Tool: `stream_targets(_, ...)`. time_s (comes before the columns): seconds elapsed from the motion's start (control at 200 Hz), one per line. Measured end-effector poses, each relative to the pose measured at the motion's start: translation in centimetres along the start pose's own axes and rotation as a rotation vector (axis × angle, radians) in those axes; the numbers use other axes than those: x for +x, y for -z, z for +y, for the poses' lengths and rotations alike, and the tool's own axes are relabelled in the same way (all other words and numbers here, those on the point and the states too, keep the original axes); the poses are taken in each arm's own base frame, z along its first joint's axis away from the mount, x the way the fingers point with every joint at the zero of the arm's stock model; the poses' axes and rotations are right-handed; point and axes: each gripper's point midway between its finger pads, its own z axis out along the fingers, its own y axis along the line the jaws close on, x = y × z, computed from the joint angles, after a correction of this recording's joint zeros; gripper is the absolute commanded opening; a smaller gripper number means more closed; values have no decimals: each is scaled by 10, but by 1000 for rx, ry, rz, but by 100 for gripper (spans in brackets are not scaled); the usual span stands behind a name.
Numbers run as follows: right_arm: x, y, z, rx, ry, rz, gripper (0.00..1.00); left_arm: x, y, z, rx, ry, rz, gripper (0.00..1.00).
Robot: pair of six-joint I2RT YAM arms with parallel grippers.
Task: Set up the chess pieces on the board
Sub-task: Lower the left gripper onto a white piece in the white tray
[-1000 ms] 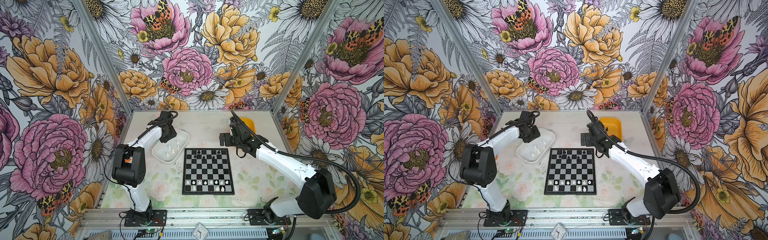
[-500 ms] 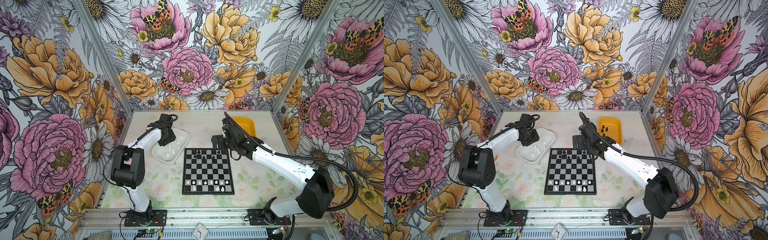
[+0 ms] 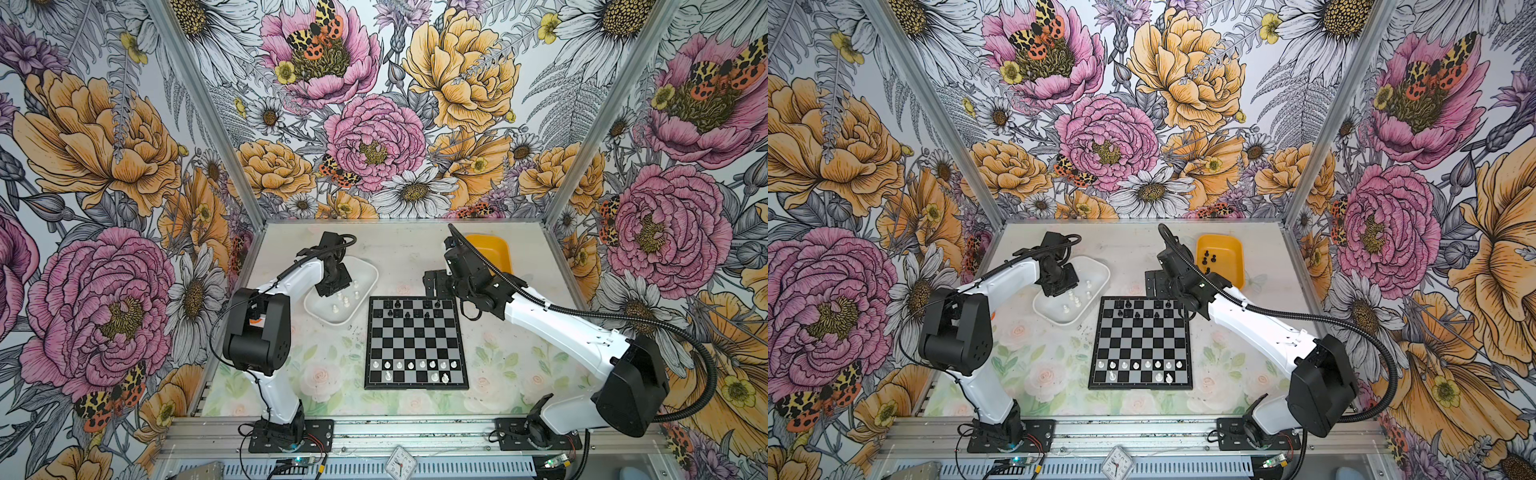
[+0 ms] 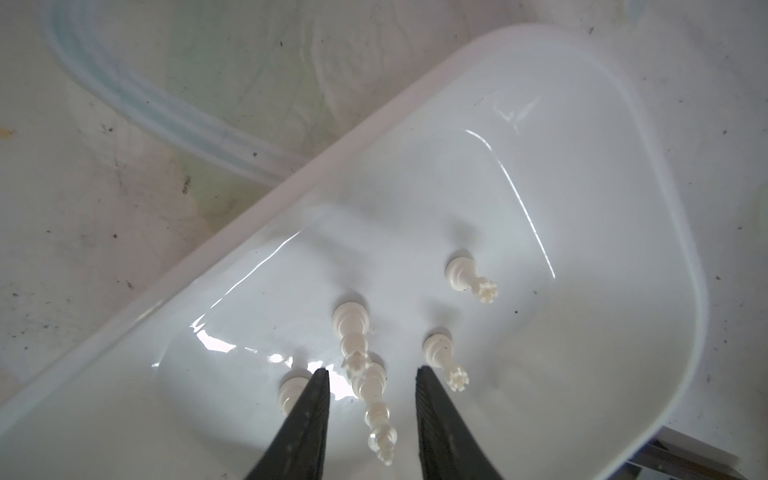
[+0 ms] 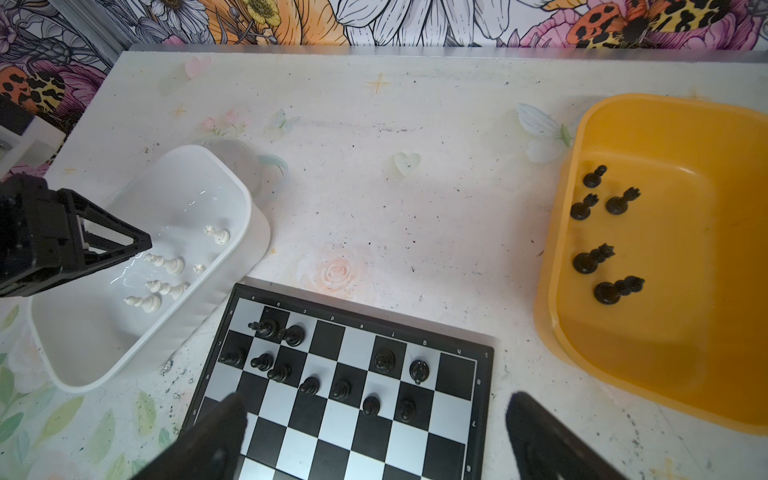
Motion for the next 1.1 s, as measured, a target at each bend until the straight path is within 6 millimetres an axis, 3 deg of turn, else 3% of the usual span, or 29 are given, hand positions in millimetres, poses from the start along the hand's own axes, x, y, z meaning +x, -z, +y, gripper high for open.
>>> stream_targets(0.33, 1, 0, -2, 10, -3, 3, 100, 12, -28, 9, -52, -14, 64, 33)
stream_targets(0.69, 4, 1, -4, 15, -6, 6, 100, 12, -29, 9, -53, -24, 65, 33)
stream_targets(0.886, 3, 1, -5, 22, -6, 2, 100, 12, -29, 10, -53, -25, 66, 22)
stream_targets(1.101, 3, 1, -6, 29, -6, -1, 100, 11, -29, 12, -54, -24, 64, 22)
